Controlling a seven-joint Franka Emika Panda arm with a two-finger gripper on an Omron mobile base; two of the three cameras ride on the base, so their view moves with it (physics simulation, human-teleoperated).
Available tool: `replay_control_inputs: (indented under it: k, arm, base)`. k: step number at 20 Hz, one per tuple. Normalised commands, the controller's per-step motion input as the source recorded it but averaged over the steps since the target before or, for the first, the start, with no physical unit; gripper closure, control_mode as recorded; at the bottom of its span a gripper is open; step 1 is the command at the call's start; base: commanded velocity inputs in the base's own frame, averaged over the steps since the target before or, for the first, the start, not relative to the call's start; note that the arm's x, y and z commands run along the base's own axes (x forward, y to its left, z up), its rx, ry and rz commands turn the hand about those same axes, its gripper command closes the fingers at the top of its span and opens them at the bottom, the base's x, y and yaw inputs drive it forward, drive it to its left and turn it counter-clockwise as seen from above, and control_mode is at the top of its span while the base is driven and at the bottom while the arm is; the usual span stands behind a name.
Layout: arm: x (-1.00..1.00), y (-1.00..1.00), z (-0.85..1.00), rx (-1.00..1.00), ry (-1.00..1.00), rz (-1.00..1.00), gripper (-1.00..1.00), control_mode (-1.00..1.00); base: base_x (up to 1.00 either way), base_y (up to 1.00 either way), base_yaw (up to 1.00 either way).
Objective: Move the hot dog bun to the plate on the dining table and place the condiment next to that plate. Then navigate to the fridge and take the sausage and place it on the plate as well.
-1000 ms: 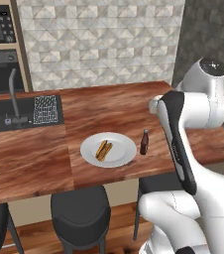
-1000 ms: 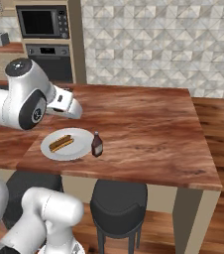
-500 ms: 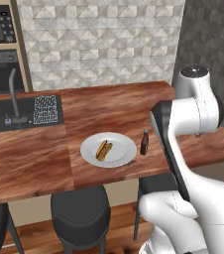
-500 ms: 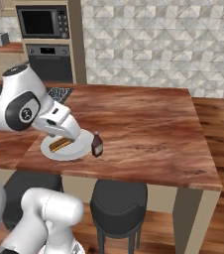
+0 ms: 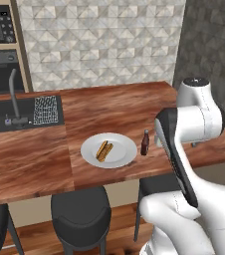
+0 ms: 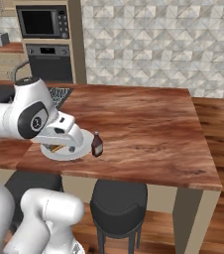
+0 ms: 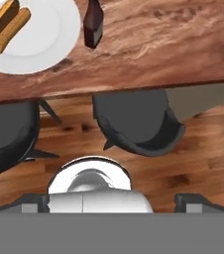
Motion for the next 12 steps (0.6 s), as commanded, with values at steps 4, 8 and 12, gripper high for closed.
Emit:
replay_control_inputs:
  k: [4,8,12]
  arm:
    - [0.0,0.2,-0.31,0.0,0.1,0.28,-1.0,-1.0]
    - [0.0,0.12,-0.17,0.0,0.05,0.13,-1.0,1.0]
    - [0.0,0.0,0.0,0.0,0.0,0.0,-1.0,1.0]
  base:
    - [0.0,0.0,0.0]
    - [-0.08,0.19,0.14]
    - [-0.87,0.6,0.48]
